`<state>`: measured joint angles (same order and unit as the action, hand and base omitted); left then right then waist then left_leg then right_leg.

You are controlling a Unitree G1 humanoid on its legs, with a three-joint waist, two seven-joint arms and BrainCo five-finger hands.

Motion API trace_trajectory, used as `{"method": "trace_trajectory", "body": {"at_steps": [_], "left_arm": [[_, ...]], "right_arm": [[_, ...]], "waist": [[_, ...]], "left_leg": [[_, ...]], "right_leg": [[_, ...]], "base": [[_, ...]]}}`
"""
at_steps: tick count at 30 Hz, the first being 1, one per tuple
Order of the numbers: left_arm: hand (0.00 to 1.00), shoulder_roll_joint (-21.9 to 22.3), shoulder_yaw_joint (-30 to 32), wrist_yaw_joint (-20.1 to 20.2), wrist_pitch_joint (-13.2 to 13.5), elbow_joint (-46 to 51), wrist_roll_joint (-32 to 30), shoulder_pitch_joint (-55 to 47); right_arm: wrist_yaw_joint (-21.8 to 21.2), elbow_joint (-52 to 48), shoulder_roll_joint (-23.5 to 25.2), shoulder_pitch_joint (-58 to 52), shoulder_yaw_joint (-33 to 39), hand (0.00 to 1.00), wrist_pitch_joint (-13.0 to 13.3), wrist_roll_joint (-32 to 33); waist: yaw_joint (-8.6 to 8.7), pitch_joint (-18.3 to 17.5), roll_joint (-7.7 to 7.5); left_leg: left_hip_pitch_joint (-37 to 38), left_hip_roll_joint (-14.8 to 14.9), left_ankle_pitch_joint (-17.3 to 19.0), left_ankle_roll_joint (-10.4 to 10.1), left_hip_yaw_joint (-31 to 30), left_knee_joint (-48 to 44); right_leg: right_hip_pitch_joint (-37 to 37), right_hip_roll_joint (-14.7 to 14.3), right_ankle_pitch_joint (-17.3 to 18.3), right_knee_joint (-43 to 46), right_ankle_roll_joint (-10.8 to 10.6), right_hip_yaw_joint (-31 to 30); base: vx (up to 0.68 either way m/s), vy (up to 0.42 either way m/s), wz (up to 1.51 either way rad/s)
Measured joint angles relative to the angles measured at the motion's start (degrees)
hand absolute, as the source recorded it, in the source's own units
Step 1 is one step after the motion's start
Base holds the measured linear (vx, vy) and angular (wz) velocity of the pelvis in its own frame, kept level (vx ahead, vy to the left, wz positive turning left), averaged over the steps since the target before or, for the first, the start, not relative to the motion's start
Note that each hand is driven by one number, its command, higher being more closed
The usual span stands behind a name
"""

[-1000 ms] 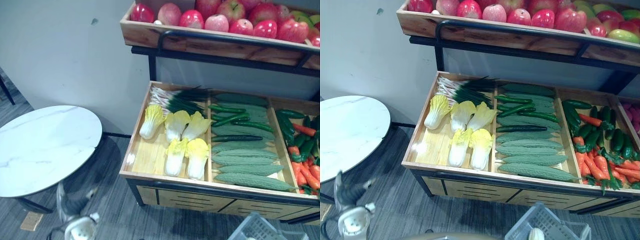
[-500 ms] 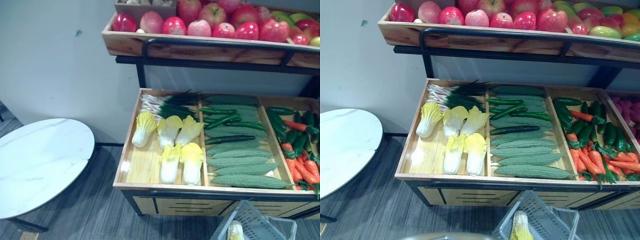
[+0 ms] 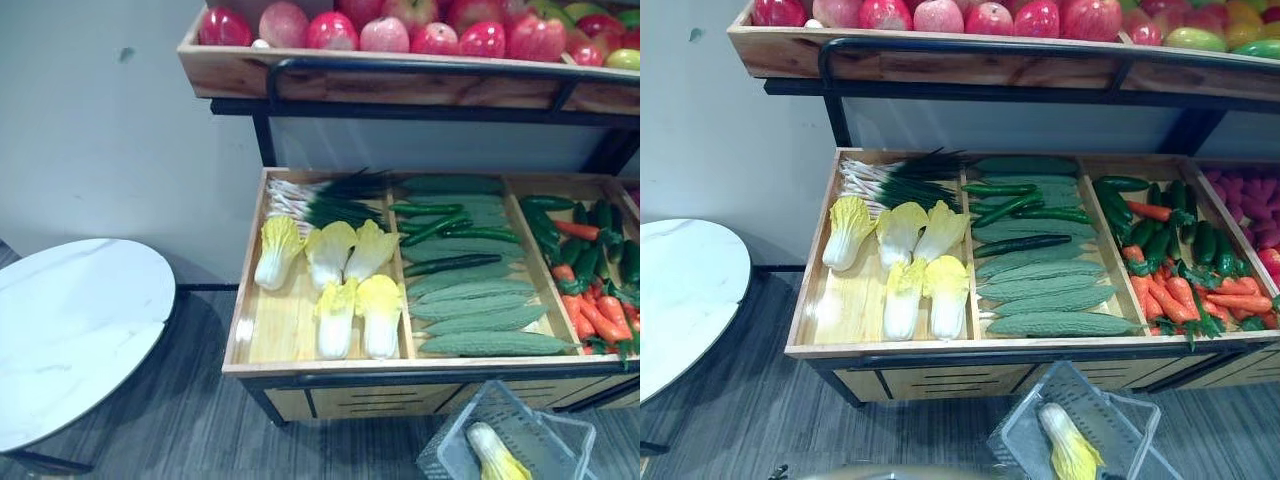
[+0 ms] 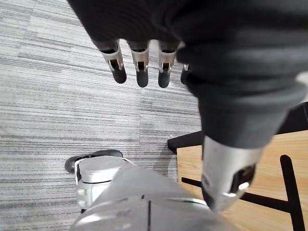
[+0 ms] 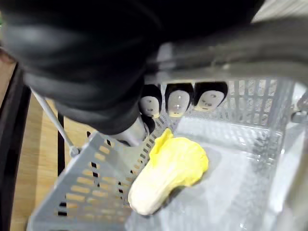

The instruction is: Pick vegetable in the basket

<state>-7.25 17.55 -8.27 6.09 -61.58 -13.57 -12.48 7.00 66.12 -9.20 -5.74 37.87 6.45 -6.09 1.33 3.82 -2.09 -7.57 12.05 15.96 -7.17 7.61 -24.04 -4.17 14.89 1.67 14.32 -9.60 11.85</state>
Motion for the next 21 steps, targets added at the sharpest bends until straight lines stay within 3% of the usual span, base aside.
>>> {"method": "trace_trajectory", "body": {"at_steps": [2, 3, 5, 6, 9, 12, 13, 14, 17, 18, 19, 20, 21], "left_arm": [[0.00, -0.19, -0.46, -0.03, 0.02, -0.02, 0.00, -0.15], [0.00, -0.51, -0.46, -0.06, 0.02, -0.24, -0.05, -0.10], [0.00, -0.82, -0.51, 0.00, 0.03, -0.38, -0.11, 0.48], [0.00, -0.71, -0.96, 0.02, 0.11, -0.71, -0.14, 0.76], [0.00, -1.44, -3.41, 0.04, 0.19, -0.37, -0.98, 1.31], [0.00, -1.62, -4.86, -0.01, 0.19, -0.36, -1.17, 1.26], [0.00, -1.71, -4.91, 0.01, 0.19, -0.37, -1.13, 1.47], [0.00, -1.58, -4.87, 0.01, 0.14, -0.39, -1.07, 1.97], [0.00, 0.35, -5.88, 0.63, 0.24, -0.44, -0.41, 2.63], [0.00, 0.64, -7.36, 0.81, 0.63, -0.42, -0.06, 3.75], [0.00, 0.50, -7.98, 0.86, 0.86, -0.37, -0.06, 4.31], [0.00, 0.41, -8.32, 0.90, 0.75, -1.03, -0.29, 6.12], [0.00, 0.20, -8.68, 1.00, 0.90, -1.12, -0.04, 6.27]], "right_arm": [[0.02, -0.17, 1.01, 0.93, -0.08, 1.00, 0.14, 0.18], [0.05, -1.37, 2.56, 1.44, -1.30, 1.00, 0.52, 0.51], [-0.01, -2.36, 3.09, 1.44, -2.74, 1.00, 0.71, 0.52], [-0.01, -2.84, 3.41, 1.65, -4.61, 1.00, 1.19, 0.52], [0.13, -3.33, 2.77, 1.53, -6.06, 1.00, 1.63, 0.45], [-0.13, -2.87, 2.49, 2.27, -7.69, 1.00, 1.74, 0.25], [-0.12, -1.66, 2.55, 3.56, -8.04, 1.00, 1.63, -0.17], [-0.13, -1.11, 2.55, 4.70, -8.03, 1.00, 1.67, -0.18], [-0.02, -0.48, 0.94, 5.16, -7.82, 1.00, 1.25, -0.70], [0.03, -0.13, 1.17, 5.52, -7.80, 1.00, 1.08, -0.70], [0.02, -0.09, 1.51, 5.68, -7.86, 1.00, 0.99, -0.70], [0.09, -0.17, 1.61, 5.67, -7.91, 1.00, 0.89, -0.63], [0.34, -0.14, 1.54, 5.36, -7.81, 1.00, 0.58, -0.51]], "waist": [[-0.24, 0.24, 0.18], [-0.99, 0.57, 0.93], [-1.25, 1.21, 0.24], [-1.49, 1.37, 0.82], [-1.38, 1.91, 0.02], [-1.70, 2.04, -0.36], [-1.97, 2.31, -0.68], [-2.27, 2.83, -0.78], [-2.49, 3.03, 1.64], [-2.06, 3.46, 1.92], [-1.58, 4.02, 1.10], [-0.90, 4.91, 1.68], [-0.42, 4.81, 2.23]], "left_leg": [[0.53, 1.17, 0.68, 0.17, 2.25, -0.41], [1.57, 2.99, 0.83, 1.04, 6.67, 0.19], [2.66, 3.02, 0.35, 2.07, 10.24, 1.25], [3.43, 3.94, -1.01, 3.73, 13.97, 3.50], [8.29, 2.29, -4.88, 5.68, 23.59, 10.66], [10.33, 1.29, -6.44, 5.86, 29.75, 13.22], [10.81, 1.24, -6.58, 5.79, 33.85, 12.87], [11.44, 1.66, -6.68, 5.87, 37.67, 11.41], [12.83, 2.75, -8.09, 5.43, 42.27, 13.05], [12.86, 2.77, -8.46, 4.96, 45.52, 12.57], [12.96, 2.64, -8.44, 4.95, 46.87, 11.91], [13.04, 3.87, -8.69, 4.54, 48.65, 10.67], [13.20, 5.94, -8.99, 4.09, 49.93, 9.44]], "right_leg": [[-2.36, -1.02, -3.04, 1.40, 1.57, -2.60], [-4.98, -2.82, -9.89, -0.26, 2.78, -5.41], [-5.74, -3.47, -16.04, -3.81, 2.73, -6.03], [-5.72, -3.43, -18.72, -6.44, 3.13, -4.70], [-5.06, 0.50, -1.89, 16.24, 9.18, 10.72], [-1.08, 2.84, 1.39, 19.89, 8.75, 16.60], [0.22, 4.53, 2.86, 19.13, 8.79, 19.78], [-0.08, 4.40, 3.61, 16.43, 9.06, 23.62], [0.80, -0.48, 3.75, 5.51, 8.94, 24.28], [0.23, -0.77, 6.11, 2.19, 7.65, 25.34], [0.08, -0.37, 8.47, 1.35, 7.20, 26.52], [-0.28, -1.27, 8.94, 0.59, 6.72, 26.76], [-0.16, -4.24, 7.31, -2.53, 6.70, 25.28]], "base": [[-0.07, 0.185, -0.93], [-0.07, 0.204, -1.29], [-0.11, 0.208, -1.17], [-0.19, 0.236, -0.99], [-0.11, 0.165, -1.14], [-0.05, 0.027, -1.29], [-0.08, -0.132, -1.79], [-0.09, -0.157, -1.85], [-0.10, -0.213, -1.74], [-0.09, -0.288, -1.32], [-0.12, -0.354, -1.11], [-0.10, -0.248, -0.84], [-0.08, -0.240, -0.79]]}}
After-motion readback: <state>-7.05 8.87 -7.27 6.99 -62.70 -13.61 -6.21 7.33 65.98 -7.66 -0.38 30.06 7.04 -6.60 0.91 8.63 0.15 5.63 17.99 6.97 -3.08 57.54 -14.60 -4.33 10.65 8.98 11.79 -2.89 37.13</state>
